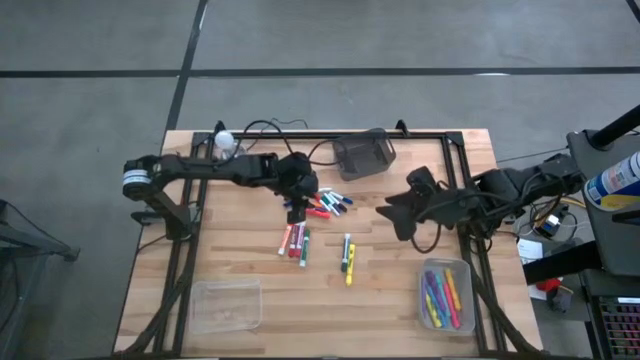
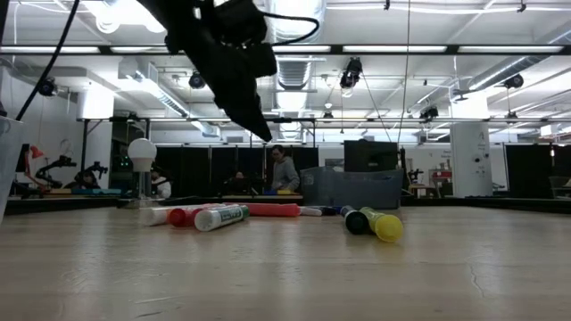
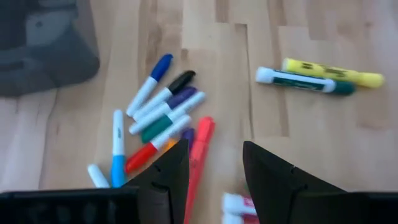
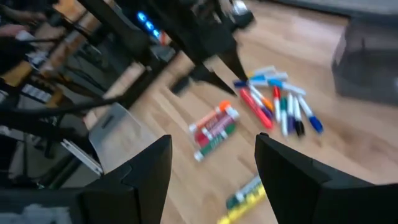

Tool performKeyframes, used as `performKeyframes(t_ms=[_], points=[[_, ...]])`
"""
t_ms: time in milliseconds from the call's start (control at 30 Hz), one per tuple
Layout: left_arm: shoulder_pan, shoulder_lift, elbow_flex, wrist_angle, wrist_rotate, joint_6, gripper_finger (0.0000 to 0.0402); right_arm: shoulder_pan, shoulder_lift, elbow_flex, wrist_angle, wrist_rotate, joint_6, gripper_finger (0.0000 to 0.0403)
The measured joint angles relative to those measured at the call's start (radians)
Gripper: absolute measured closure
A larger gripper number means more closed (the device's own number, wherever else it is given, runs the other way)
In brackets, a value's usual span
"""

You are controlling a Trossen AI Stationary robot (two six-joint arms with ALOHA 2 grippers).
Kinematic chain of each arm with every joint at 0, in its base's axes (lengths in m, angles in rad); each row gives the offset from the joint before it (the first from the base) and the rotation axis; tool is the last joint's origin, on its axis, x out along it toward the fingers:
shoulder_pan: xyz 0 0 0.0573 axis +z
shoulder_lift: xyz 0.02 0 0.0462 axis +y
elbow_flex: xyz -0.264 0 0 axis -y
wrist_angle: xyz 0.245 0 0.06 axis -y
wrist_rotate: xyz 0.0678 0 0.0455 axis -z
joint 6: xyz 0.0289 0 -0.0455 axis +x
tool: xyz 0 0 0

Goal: Pick & Place Markers
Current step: Put the orange highlighter pen into the gray bin

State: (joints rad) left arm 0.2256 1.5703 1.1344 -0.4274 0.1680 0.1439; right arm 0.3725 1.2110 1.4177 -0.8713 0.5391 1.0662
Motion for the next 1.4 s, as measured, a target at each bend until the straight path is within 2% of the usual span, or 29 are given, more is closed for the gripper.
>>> performKeyframes(t_ms=[233,733,1033,1167,1333,1400], points=[[0.001,0.008,-0.092,0.131,-0.008,0.036,0.026,0.0,0.002,-0.001,0.064,0.023,-0.069,0.0184],[0.002,0.211,-0.107,0.11,-0.037,0.033,0.026,0.0,0.002,-0.016,0.068,0.037,-0.079,0.0184],[0.003,0.232,-0.106,0.1,-0.043,0.033,0.0262,0.0,0.002,-0.02,0.068,0.037,-0.086,0.0184],[0.003,0.232,-0.106,0.094,-0.044,0.03,0.0289,-0.001,0.002,-0.025,0.069,0.044,-0.098,0.0184],[0.003,0.226,-0.106,0.093,-0.042,-0.001,0.0355,-0.001,0.002,-0.026,0.07,0.063,-0.099,0.0184],[0.002,0.219,-0.099,0.079,-0.038,-0.02,0.0355,-0.001,0.002,-0.026,0.07,0.067,-0.1,0.0184]])
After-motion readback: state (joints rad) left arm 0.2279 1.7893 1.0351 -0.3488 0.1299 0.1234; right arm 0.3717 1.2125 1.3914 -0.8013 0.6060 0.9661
